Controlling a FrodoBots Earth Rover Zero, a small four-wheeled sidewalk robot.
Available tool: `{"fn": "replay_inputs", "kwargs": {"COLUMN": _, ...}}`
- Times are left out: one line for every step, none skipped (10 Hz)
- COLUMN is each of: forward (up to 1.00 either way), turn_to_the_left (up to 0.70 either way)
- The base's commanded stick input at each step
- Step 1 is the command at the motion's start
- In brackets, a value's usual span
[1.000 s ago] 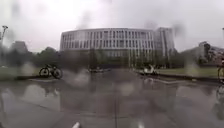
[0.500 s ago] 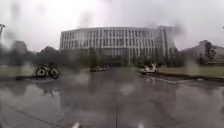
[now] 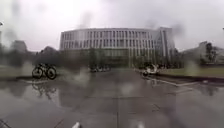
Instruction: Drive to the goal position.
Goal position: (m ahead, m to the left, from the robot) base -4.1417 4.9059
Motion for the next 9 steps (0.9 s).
{"fn": "replay_inputs", "kwargs": {"forward": 0.70, "turn_to_the_left": -0.12}}
{"fn": "replay_inputs", "kwargs": {"forward": 0.70, "turn_to_the_left": -0.13}}
{"fn": "replay_inputs", "kwargs": {"forward": 0.70, "turn_to_the_left": -0.13}}
{"fn": "replay_inputs", "kwargs": {"forward": 0.70, "turn_to_the_left": -0.13}}
{"fn": "replay_inputs", "kwargs": {"forward": 0.70, "turn_to_the_left": -0.13}}
{"fn": "replay_inputs", "kwargs": {"forward": 0.70, "turn_to_the_left": -0.13}}
{"fn": "replay_inputs", "kwargs": {"forward": 0.70, "turn_to_the_left": -0.13}}
{"fn": "replay_inputs", "kwargs": {"forward": 0.70, "turn_to_the_left": -0.13}}
{"fn": "replay_inputs", "kwargs": {"forward": 0.70, "turn_to_the_left": -0.13}}
